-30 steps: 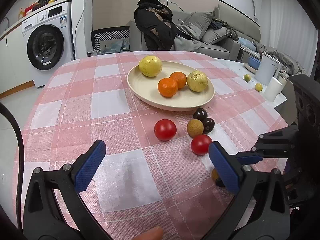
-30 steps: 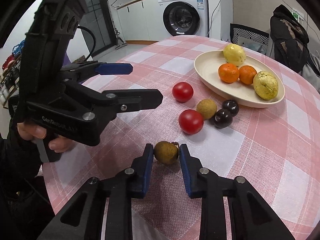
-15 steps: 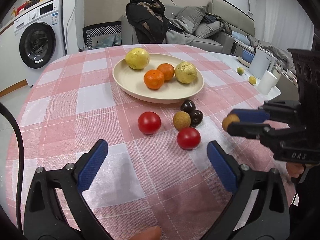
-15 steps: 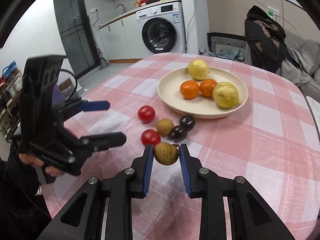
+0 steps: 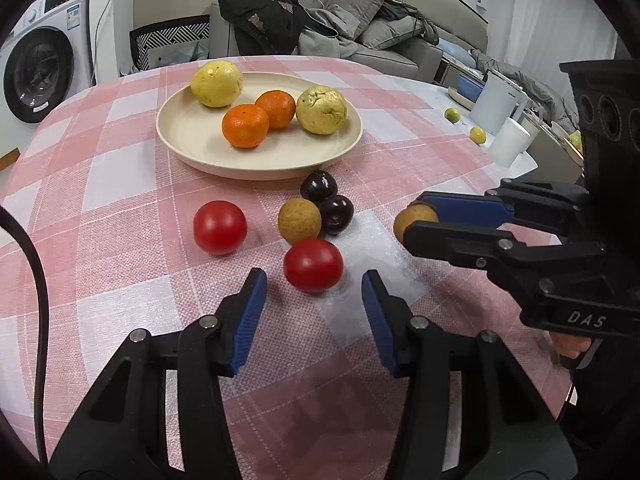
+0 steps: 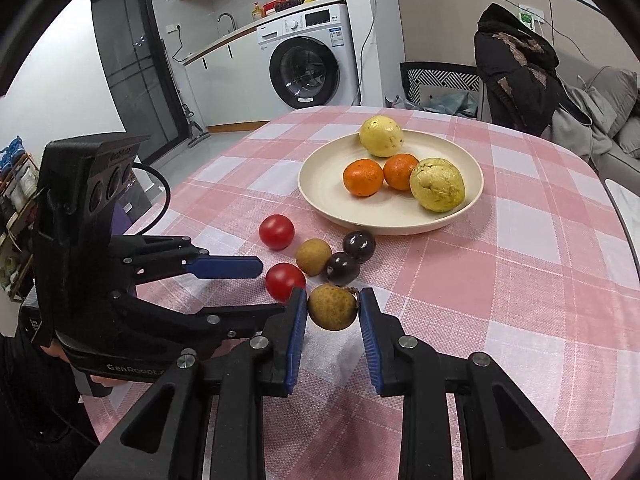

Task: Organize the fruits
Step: 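Grasp a red tomato with the left tool while the right tool holds the brown fruit, then carry tomato and brown fruit over the cream plate and open both tools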

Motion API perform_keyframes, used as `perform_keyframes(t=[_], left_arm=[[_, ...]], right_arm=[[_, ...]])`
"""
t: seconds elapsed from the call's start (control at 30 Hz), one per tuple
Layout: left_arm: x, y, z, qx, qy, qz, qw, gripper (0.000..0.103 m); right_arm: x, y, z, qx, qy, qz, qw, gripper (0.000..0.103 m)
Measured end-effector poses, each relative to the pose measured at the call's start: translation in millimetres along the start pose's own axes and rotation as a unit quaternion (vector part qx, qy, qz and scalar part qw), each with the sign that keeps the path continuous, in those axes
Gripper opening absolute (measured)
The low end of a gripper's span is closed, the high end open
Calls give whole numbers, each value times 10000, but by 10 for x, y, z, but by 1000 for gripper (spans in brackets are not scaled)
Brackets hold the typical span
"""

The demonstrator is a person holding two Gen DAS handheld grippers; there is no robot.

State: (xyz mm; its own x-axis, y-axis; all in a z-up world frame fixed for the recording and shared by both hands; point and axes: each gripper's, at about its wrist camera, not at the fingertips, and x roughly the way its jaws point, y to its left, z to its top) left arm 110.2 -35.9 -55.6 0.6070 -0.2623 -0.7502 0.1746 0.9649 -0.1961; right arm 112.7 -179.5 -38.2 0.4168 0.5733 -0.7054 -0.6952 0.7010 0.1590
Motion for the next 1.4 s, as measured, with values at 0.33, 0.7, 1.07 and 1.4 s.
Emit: perform_keyframes(t=[0.33,0.7,1.07,1.4], left_arm=[[31,58,40,-105,-4,-62,9999,27],[-182,68,57,-21,-329,-86,9994,27],[-355,229,286,-105,-726,130,9972,27],[-387,374,562,-221,-982,279,9945,27]], right_arm=[[-12,-19,5,14,-39,-37,10000,27],[-54,-59,24,86,-194,-76,9997,27],[-129,-84,182,247,-611,-218,9976,27],[1,-191,393,487,-664,-261,9963,27]])
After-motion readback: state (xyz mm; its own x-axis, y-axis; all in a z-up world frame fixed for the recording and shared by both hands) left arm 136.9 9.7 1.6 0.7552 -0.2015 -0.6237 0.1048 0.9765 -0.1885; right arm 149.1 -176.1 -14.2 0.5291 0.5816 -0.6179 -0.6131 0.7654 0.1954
